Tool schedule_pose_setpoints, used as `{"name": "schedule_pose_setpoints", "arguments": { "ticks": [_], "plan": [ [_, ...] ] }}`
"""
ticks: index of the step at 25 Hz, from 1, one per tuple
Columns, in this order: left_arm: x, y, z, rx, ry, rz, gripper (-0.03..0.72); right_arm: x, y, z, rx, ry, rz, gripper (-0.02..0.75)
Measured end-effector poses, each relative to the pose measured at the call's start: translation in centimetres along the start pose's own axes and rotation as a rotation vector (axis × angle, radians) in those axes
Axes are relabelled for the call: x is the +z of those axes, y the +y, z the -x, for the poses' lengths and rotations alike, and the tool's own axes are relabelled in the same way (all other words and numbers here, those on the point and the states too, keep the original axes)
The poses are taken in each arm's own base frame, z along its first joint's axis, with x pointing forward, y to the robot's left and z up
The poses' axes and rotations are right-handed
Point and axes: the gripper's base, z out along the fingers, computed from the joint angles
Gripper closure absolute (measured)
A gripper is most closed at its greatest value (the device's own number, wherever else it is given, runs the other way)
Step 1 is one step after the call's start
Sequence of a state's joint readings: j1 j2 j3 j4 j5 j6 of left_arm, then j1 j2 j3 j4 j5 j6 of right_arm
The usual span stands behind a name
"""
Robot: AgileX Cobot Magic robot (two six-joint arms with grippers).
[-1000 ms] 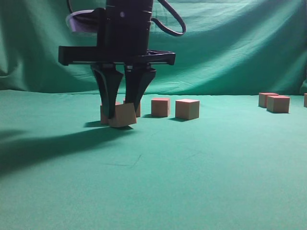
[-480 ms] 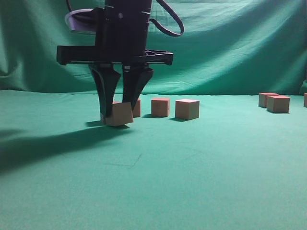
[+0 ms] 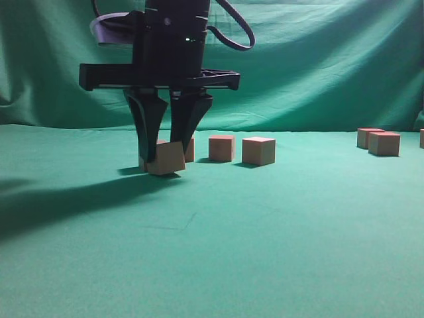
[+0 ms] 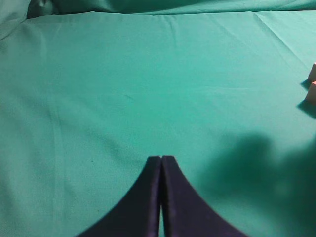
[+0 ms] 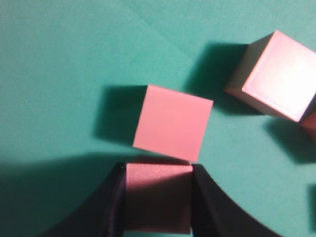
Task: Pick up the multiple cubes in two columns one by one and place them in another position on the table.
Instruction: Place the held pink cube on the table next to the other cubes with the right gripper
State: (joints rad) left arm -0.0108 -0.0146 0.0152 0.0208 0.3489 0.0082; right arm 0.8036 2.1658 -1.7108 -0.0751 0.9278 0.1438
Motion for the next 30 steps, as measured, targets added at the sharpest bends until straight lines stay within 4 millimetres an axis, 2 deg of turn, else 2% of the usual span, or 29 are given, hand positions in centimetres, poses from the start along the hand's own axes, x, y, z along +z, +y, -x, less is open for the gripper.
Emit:
{"name": "schedule_pose_setpoints", "arguments": {
  "ticks": [30],
  "plan": [
    [0.0, 0.0, 0.0, 0.0, 0.0, 0.0, 0.688, 0.0, 0.0, -0.02, 0.015, 0.002, 0.0, 0.473]
  ]
}}
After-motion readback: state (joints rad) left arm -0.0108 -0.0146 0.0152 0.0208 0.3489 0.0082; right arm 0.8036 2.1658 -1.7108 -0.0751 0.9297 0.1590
